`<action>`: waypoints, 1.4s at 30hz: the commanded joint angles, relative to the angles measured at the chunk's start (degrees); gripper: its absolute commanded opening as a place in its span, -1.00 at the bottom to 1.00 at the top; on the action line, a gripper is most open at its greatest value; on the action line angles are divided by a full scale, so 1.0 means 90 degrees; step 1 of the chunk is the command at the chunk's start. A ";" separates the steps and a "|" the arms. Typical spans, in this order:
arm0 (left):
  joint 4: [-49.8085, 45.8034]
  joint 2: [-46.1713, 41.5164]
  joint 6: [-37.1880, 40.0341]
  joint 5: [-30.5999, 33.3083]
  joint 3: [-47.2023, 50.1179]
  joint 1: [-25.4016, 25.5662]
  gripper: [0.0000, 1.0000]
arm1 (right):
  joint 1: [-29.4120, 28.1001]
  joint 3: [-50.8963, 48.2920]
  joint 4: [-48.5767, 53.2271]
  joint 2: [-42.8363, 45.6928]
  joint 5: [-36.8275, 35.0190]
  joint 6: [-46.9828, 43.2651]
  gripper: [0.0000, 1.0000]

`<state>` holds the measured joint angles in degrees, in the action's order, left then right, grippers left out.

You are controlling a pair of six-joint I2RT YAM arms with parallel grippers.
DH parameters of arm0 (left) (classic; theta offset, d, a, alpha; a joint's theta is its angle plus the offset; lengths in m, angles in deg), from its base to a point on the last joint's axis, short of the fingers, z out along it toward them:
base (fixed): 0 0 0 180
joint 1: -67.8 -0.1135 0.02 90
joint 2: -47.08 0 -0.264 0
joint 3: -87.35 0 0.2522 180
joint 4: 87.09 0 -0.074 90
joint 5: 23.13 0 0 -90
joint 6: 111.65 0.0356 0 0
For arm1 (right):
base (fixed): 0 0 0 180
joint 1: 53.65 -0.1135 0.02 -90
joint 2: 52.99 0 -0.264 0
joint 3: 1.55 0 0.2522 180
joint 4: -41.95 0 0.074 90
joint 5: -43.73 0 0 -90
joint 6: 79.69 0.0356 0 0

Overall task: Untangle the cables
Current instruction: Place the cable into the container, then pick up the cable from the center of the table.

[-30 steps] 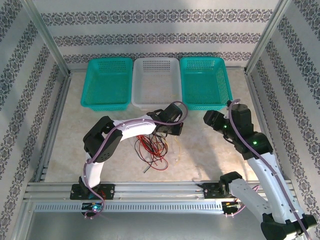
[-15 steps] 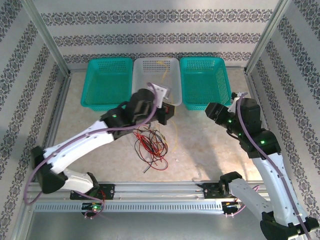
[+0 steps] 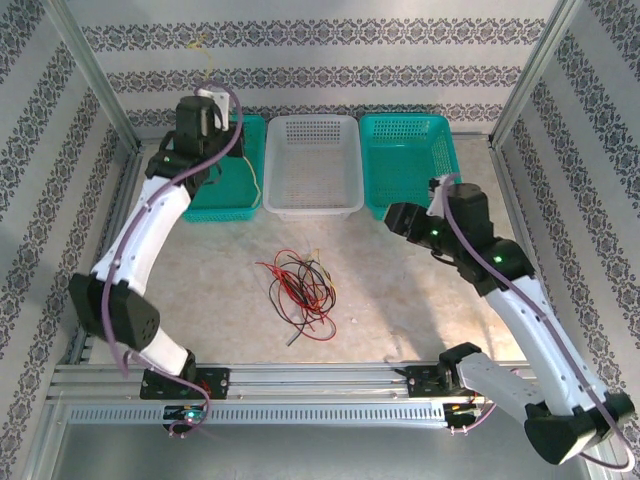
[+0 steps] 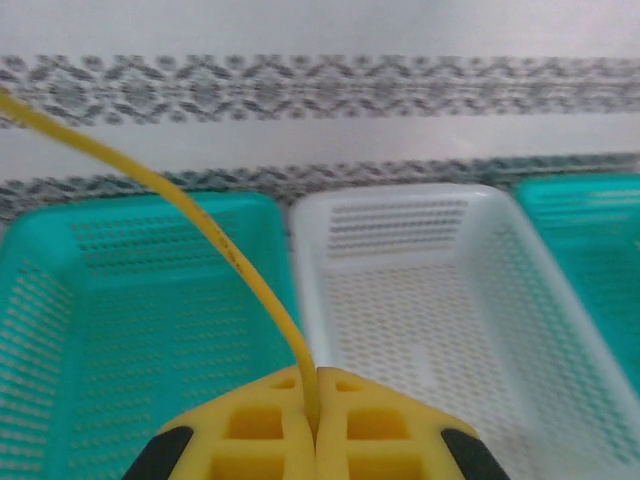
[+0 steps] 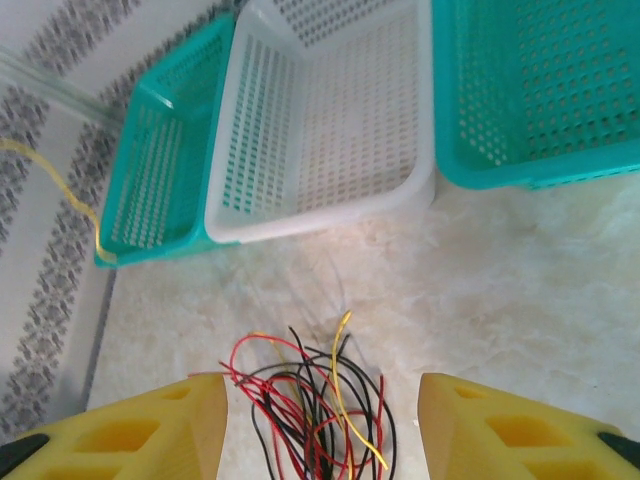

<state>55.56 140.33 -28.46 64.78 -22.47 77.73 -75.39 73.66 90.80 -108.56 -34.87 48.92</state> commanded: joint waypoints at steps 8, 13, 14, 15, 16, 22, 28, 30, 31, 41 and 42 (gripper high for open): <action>-0.0447 0.1771 0.0929 -0.0207 -0.1550 -0.0957 -1.00 | -0.0484 0.0224 -0.0706 -0.0802 0.0136 -0.0208 0.04; -0.0287 0.2409 0.0898 0.0094 -0.1698 -0.0967 -1.00 | -0.0541 -0.0049 -0.0798 -0.0680 0.0101 -0.0007 0.02; -0.0204 0.2494 0.0825 0.0241 -0.1678 -0.0972 -1.00 | -0.0542 -0.0055 -0.0790 -0.0654 0.0101 0.0013 0.03; -0.0108 0.2594 0.0766 0.0310 -0.1656 -0.0985 -1.00 | -0.0544 -0.0052 -0.0770 -0.0627 0.0086 0.0021 0.03; -0.0057 0.2698 0.0708 0.0345 -0.1668 -0.0996 -0.79 | -0.0544 -0.0030 -0.0715 -0.0605 0.0054 0.0016 0.03; -0.0114 0.2637 0.0064 0.0343 -0.1447 -0.0996 0.44 | -0.0563 0.0123 -0.0520 -0.0518 -0.0162 0.0006 0.05; 0.0078 0.1405 -0.0753 -0.0075 -0.0443 -0.0977 0.45 | -0.0888 0.0256 -0.0488 -0.0830 -0.0394 -0.0102 0.06; 0.0005 0.0915 -0.1129 -0.0281 -0.0084 -0.0965 0.41 | -0.1108 0.0325 -0.0417 -0.1072 -0.0535 -0.0201 0.06; 0.0049 0.0621 -0.1318 -0.0492 0.0189 -0.0965 0.40 | -0.1223 0.0372 -0.0371 -0.1231 -0.0586 -0.0251 0.07; 0.1691 -0.2013 -0.3332 -0.3309 0.3438 -0.0789 0.22 | -0.2103 0.0373 -0.0208 -0.2890 -0.0861 -0.0640 0.08; 0.1625 -0.2069 -0.3372 -0.3400 0.3594 -0.0660 0.19 | -0.2149 0.0345 -0.0208 -0.3075 -0.0867 -0.0638 0.08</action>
<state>67.75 121.73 -51.85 43.36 6.17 69.58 -93.64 76.46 87.43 -133.15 -40.73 44.81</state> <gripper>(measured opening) 0.606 0.543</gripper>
